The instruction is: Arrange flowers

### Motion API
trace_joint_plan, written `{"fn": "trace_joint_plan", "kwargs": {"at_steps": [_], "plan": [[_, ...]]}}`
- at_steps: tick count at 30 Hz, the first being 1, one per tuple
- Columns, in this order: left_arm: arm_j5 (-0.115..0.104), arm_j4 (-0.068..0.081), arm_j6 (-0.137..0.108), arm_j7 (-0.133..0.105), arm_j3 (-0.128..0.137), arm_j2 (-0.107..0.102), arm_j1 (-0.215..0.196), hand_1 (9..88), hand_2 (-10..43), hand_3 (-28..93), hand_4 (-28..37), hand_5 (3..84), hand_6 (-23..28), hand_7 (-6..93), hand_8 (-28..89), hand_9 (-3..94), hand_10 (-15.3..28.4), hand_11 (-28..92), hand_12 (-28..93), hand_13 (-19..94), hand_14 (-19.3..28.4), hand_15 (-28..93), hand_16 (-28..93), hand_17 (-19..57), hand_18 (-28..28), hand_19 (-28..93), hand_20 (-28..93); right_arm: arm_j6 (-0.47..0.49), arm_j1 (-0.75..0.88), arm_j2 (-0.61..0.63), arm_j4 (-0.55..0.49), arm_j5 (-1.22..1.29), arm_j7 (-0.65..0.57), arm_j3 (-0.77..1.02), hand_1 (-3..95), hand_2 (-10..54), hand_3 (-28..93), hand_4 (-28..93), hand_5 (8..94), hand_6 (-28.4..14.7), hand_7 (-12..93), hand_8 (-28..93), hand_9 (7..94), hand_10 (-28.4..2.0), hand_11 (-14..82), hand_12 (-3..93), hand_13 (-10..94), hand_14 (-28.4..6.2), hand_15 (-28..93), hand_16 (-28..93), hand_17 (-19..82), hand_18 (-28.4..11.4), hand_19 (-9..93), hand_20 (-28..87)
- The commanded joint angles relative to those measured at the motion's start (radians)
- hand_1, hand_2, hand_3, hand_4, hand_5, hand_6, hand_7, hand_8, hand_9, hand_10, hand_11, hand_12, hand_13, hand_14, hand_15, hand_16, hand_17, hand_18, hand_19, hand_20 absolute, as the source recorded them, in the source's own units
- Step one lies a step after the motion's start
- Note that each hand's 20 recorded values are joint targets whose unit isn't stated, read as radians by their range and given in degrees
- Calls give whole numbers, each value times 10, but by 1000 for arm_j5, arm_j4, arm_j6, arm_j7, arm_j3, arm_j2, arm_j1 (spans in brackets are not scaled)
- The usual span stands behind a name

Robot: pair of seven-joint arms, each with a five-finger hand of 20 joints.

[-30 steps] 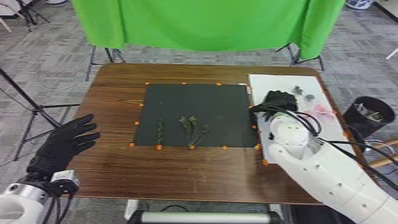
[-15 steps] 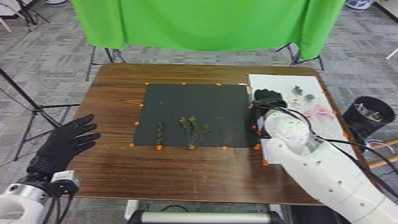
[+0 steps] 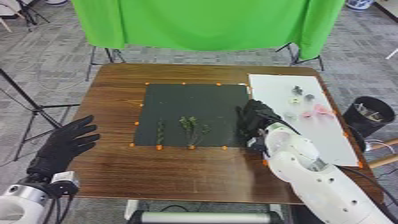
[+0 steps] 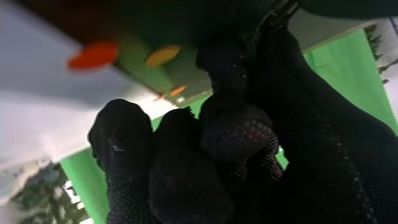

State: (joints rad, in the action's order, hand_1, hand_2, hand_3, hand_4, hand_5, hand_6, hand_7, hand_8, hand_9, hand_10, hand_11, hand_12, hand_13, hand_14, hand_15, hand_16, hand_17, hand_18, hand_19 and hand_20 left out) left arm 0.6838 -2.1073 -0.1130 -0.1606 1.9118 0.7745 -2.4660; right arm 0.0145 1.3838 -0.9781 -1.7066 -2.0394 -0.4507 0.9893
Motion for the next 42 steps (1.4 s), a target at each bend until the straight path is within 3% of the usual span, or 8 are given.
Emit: {"fn": "trace_joint_plan", "kwargs": {"at_steps": [1,10,18,29,42], "plan": [[3,1,3,9,0,11,1,255,17,706,-266,307,43,191,-108,270,131,222,136,228,172,342,-20,-94,228,460,62,12,62,-64,-66,2,-49,-11,419,-95,874,-156,722,-41,540,203,899,-61,614,437,859,-38,866,390,568,-204,932,605],[7,6,13,18,-5,15,11,255,17,705,-265,308,43,189,-108,269,132,221,136,228,171,342,-20,-93,228,459,62,-25,79,-106,-108,-28,-59,-24,417,-95,872,-147,724,-42,541,208,902,-61,615,435,862,-37,869,385,573,-205,932,610],[9,8,15,19,-5,16,15,256,17,706,-265,307,43,189,-108,270,132,221,136,229,171,343,-20,-93,228,459,62,-32,83,-98,-85,-86,-79,-55,398,-95,874,-124,722,-34,550,211,905,-64,613,436,863,-38,870,386,575,-207,932,613],[8,6,14,20,0,18,10,255,16,706,-266,307,43,190,-108,269,132,221,136,228,171,342,-21,-93,229,460,62,99,98,-99,-77,-152,-93,-31,385,-81,846,-164,690,-18,563,186,874,-72,609,447,839,-47,869,394,549,-214,932,613],[8,7,16,21,-1,18,11,255,16,705,-265,307,43,189,-108,269,132,222,135,228,171,341,-20,-94,229,459,62,154,101,-96,-84,-181,-97,-25,338,-94,824,-178,665,-17,560,174,857,-78,603,451,822,-52,868,395,531,-214,932,606]]}}
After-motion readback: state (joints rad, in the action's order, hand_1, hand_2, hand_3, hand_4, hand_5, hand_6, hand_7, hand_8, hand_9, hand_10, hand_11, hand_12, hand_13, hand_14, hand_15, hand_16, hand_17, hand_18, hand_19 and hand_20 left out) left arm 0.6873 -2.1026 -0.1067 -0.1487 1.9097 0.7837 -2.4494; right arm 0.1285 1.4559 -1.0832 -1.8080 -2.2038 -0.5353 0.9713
